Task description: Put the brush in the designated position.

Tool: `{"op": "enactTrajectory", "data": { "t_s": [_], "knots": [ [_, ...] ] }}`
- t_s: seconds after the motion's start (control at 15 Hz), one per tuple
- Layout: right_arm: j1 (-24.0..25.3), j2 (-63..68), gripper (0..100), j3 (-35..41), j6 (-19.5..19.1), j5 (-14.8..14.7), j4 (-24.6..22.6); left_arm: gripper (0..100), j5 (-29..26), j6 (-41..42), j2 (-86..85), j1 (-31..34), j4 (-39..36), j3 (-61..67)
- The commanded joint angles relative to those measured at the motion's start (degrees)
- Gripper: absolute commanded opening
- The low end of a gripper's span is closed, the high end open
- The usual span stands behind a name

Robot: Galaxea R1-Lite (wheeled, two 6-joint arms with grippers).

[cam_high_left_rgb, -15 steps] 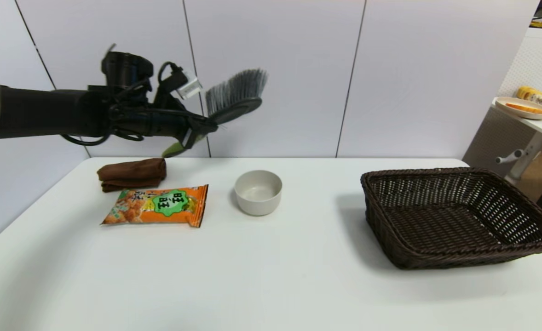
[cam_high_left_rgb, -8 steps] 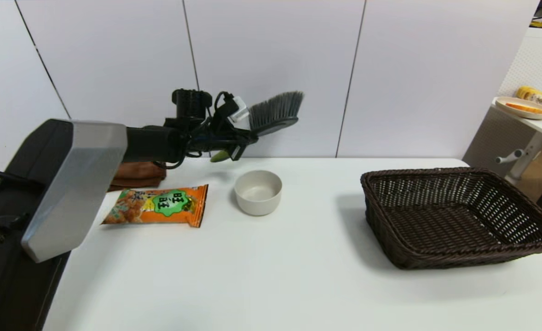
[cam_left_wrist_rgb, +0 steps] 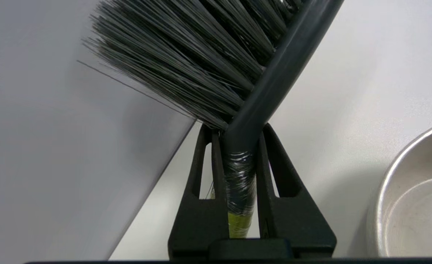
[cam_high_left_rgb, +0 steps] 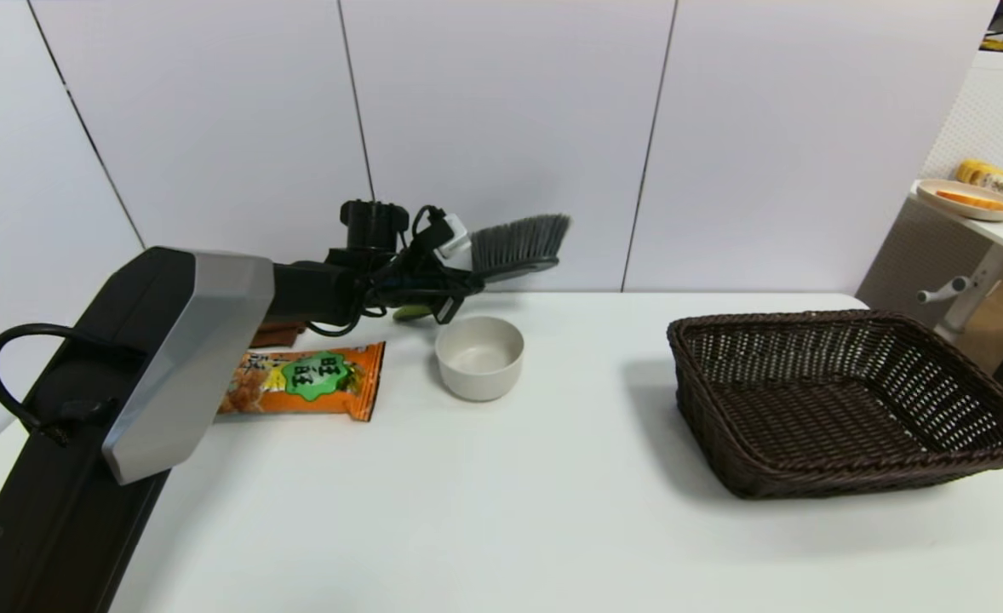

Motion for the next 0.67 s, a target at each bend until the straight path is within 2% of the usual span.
{"op": "enactTrajectory", "data": {
  "t_s": [0.07,0.47,0.53,0.67],
  "knots": [
    [-0.06,0.07,100,0.09,0.0,-0.02,0.0,100,-0.13,0.14,0.42,0.13,0.16,0.04],
    [0.02,0.07,100,0.09,0.0,-0.02,0.0,100,-0.13,0.4,0.51,0.31,0.51,0.04],
    [-0.06,0.07,100,0.09,0.0,-0.02,0.0,100,0.14,0.31,-2.48,0.31,1.74,0.57],
    [-0.06,0.07,100,0.09,0.0,-0.02,0.0,100,4.36,0.14,-12.5,0.22,10.44,4.88]
  ]
}}
